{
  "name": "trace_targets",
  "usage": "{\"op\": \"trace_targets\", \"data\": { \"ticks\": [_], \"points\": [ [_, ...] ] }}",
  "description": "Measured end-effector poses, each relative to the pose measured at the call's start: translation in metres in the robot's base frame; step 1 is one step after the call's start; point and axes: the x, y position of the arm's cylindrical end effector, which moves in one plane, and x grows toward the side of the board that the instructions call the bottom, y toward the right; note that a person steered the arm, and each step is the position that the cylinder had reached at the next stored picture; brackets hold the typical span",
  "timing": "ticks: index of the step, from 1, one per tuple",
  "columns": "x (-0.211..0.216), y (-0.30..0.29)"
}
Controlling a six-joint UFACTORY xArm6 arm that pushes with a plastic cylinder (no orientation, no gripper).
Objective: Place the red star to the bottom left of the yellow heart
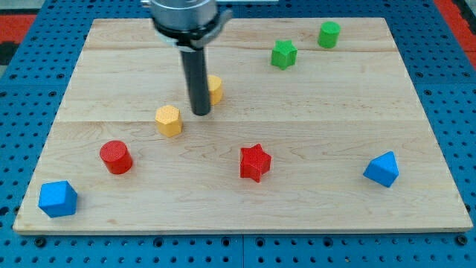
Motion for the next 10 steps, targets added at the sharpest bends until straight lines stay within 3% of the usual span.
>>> {"op": "trace_targets", "data": {
  "ticks": [2,3,4,6,8,9,10],
  "points": [
    [0.085,0.099],
    [0.133,0.089],
    [0.141,0.089],
    [0.098,0.015],
    [0.118,0.023],
    [0.117,-0.018],
    [0.091,-0.022]
  ]
}}
